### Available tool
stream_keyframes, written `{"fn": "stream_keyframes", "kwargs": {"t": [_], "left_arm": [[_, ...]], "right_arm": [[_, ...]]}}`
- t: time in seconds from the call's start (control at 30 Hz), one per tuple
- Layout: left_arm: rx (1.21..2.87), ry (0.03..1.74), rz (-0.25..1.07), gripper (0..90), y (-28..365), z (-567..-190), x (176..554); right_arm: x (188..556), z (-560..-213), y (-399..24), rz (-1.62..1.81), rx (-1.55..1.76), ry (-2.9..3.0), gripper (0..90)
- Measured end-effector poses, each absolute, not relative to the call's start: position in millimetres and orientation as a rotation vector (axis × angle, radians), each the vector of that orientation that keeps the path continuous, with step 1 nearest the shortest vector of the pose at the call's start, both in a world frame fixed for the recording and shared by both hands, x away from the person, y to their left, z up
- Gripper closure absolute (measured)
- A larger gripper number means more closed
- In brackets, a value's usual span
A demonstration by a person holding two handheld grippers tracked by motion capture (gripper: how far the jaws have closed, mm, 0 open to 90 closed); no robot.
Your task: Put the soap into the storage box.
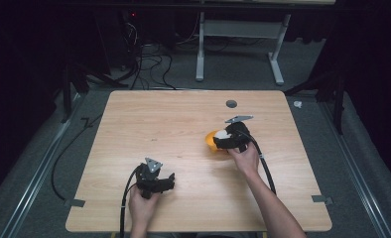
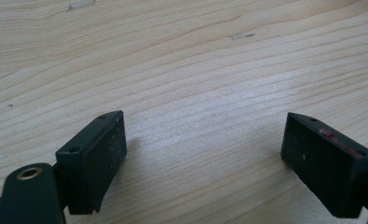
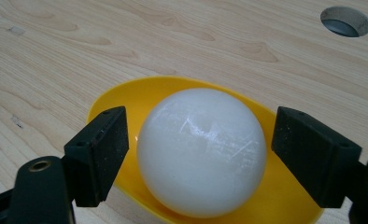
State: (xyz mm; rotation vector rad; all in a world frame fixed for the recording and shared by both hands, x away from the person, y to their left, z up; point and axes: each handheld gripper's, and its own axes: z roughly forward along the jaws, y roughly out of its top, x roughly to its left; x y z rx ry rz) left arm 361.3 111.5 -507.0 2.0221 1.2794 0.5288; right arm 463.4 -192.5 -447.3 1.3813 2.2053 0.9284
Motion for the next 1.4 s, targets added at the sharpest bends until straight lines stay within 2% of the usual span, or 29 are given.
{"fn": "stream_keyframes", "kwargs": {"t": [1.4], "left_arm": [[2.023,1.279,0.529,14.6,111.4,-507.0,361.2]], "right_arm": [[446.7,-426.2,-207.4,0.990,1.357,2.155,22.2]]}}
